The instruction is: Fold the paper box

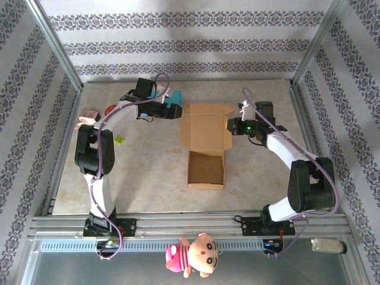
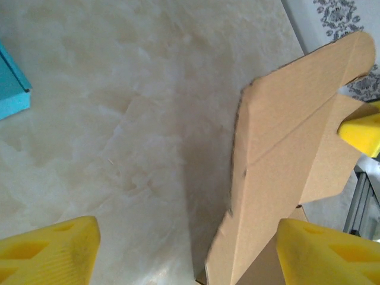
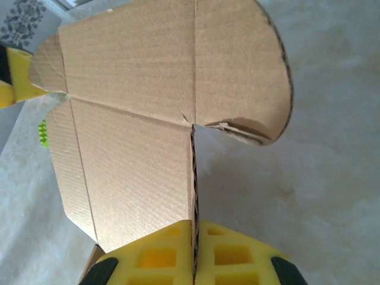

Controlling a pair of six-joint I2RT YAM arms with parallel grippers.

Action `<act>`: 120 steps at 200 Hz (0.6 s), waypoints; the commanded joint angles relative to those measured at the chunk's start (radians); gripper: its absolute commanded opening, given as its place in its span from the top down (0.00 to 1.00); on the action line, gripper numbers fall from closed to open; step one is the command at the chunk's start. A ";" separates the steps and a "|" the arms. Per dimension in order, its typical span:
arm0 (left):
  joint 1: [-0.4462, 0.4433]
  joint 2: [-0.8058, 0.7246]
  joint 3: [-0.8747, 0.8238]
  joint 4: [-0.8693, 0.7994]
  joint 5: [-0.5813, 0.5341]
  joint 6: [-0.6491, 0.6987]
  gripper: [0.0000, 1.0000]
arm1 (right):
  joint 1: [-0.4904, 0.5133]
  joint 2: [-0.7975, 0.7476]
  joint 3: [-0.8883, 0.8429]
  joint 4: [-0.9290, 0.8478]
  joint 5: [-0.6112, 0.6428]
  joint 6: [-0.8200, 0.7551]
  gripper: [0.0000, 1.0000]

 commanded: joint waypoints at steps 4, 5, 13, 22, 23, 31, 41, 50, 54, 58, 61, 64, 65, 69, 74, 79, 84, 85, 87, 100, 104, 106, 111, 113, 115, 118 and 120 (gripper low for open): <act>-0.018 0.013 -0.020 0.025 0.084 0.068 0.27 | 0.030 -0.012 0.028 0.069 -0.026 -0.077 1.00; -0.018 0.013 -0.022 0.029 0.086 0.068 0.28 | 0.030 -0.011 0.029 0.068 -0.026 -0.076 1.00; -0.022 0.013 -0.037 0.061 0.105 0.059 0.31 | 0.031 -0.004 0.038 0.067 -0.026 -0.069 1.00; -0.026 0.012 -0.056 0.100 0.122 0.044 0.36 | 0.032 0.001 0.044 0.070 -0.023 -0.063 1.00; -0.026 0.012 -0.057 0.104 0.122 0.042 0.37 | 0.032 0.002 0.044 0.072 -0.022 -0.063 1.00; -0.027 0.010 -0.071 0.126 0.131 0.028 0.42 | 0.035 0.002 0.046 0.073 -0.012 -0.061 1.00; -0.030 0.004 -0.082 0.130 0.138 0.026 0.49 | 0.037 0.002 0.046 0.071 0.004 -0.064 1.00; -0.031 -0.006 -0.097 0.131 0.148 0.035 0.54 | 0.038 0.001 0.045 0.070 0.021 -0.066 1.00; -0.032 -0.012 -0.105 0.134 0.152 0.039 0.55 | 0.038 0.001 0.044 0.070 0.026 -0.068 1.00; -0.034 -0.017 -0.114 0.136 0.153 0.042 0.57 | 0.038 0.001 0.044 0.068 0.028 -0.070 1.00; -0.035 -0.020 -0.119 0.139 0.152 0.044 0.59 | 0.039 0.003 0.044 0.067 0.028 -0.072 1.00; -0.033 -0.023 -0.125 0.140 0.152 0.047 0.60 | 0.039 0.002 0.044 0.067 0.027 -0.073 1.00; -0.034 -0.024 -0.126 0.140 0.152 0.047 0.60 | 0.039 0.004 0.044 0.065 0.025 -0.073 1.00; -0.036 -0.024 -0.132 0.142 0.155 0.049 0.63 | 0.038 0.005 0.044 0.066 0.019 -0.072 1.00; -0.036 -0.026 -0.136 0.141 0.157 0.051 0.66 | 0.039 0.007 0.046 0.068 0.011 -0.071 1.00; -0.036 -0.025 -0.137 0.138 0.157 0.052 0.72 | 0.040 0.010 0.047 0.069 0.002 -0.070 1.00; -0.037 -0.022 -0.136 0.135 0.155 0.052 0.81 | 0.042 0.012 0.049 0.069 -0.002 -0.070 1.00; -0.037 -0.021 -0.135 0.135 0.156 0.050 0.83 | 0.043 0.012 0.049 0.069 -0.003 -0.070 1.00; -0.037 -0.019 -0.135 0.134 0.157 0.048 0.87 | 0.044 0.013 0.049 0.068 -0.004 -0.070 1.00; -0.043 -0.017 -0.129 0.143 0.169 0.026 1.00 | 0.051 0.016 0.052 0.067 0.016 -0.065 1.00; -0.046 -0.020 -0.126 0.145 0.165 0.021 1.00 | 0.053 0.017 0.053 0.066 0.023 -0.060 1.00; -0.048 -0.020 -0.124 0.145 0.161 0.018 1.00 | 0.054 0.016 0.055 0.065 0.028 -0.059 1.00; -0.051 -0.028 -0.118 0.142 0.142 0.019 1.00 | 0.057 0.016 0.058 0.062 0.042 -0.052 0.98; -0.055 -0.032 -0.117 0.140 0.134 0.021 1.00 | 0.059 0.015 0.060 0.061 0.049 -0.049 0.98; -0.057 -0.036 -0.114 0.137 0.118 0.023 1.00 | 0.062 0.013 0.061 0.059 0.055 -0.047 0.97; -0.059 -0.041 -0.110 0.132 0.096 0.027 1.00 | 0.065 0.011 0.066 0.055 0.070 -0.041 0.97; -0.062 -0.046 -0.106 0.127 0.078 0.031 1.00 | 0.068 0.010 0.067 0.054 0.078 -0.038 0.97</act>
